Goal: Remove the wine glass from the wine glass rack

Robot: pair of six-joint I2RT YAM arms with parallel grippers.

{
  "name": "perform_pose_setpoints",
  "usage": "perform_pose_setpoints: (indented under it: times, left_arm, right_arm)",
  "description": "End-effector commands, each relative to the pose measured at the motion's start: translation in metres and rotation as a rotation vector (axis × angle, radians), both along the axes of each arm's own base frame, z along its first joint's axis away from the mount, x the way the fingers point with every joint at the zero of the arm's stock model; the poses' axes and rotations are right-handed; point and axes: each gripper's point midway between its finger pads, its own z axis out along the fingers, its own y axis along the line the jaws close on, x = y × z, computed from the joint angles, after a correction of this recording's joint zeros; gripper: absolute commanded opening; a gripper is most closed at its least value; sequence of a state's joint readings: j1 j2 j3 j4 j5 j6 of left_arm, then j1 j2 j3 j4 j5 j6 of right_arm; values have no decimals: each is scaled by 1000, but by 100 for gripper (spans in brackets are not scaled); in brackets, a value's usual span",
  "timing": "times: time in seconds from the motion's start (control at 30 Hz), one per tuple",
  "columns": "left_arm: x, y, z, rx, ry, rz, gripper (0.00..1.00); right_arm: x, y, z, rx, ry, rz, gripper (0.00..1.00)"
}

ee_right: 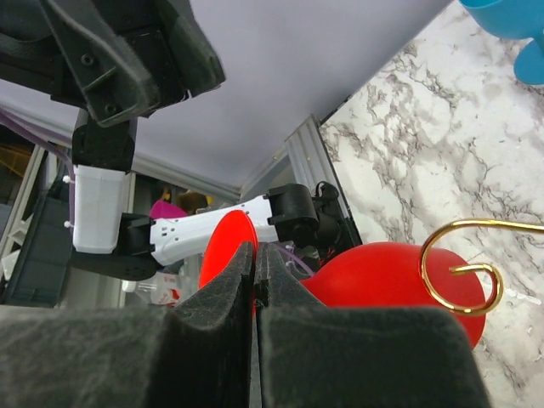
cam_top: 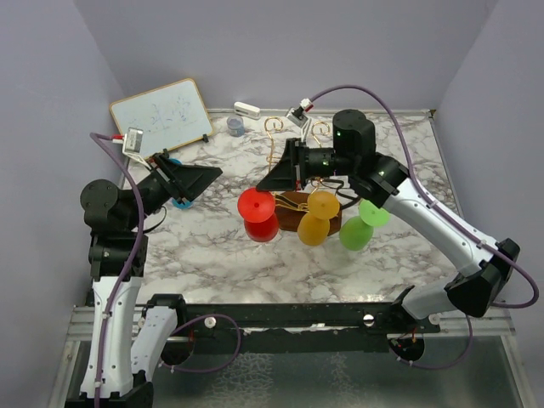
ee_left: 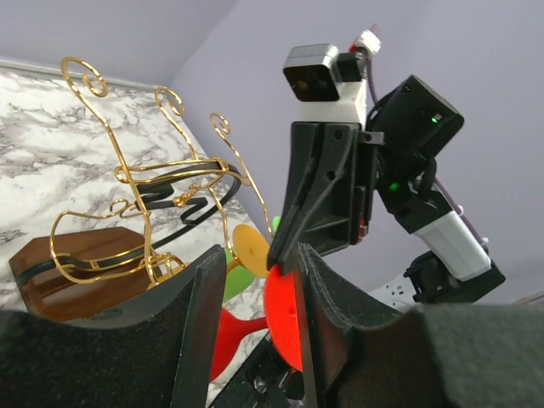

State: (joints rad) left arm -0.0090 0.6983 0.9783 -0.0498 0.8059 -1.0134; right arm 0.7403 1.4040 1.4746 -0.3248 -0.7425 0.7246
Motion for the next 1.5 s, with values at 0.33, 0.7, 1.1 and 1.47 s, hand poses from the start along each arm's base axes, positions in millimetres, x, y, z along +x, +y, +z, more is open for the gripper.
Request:
perform_pose_setpoints:
  times: [0.33,0.7,1.1,1.47]
  left_arm:
    - [-8,4,7,-18,16,47,41]
    - [-6,16,26,19,1,150,41]
    - [0,16,57,9,-28,149,41]
    - [0,11,71,-1,-54,109,41]
  right_arm:
    - [15,36,28,115,-29,130,1]
    - [26,49,30,139,-39,161,1]
    - [39,56,79,160,-155,142,1]
    - [43,38,105,152,-248,54,1]
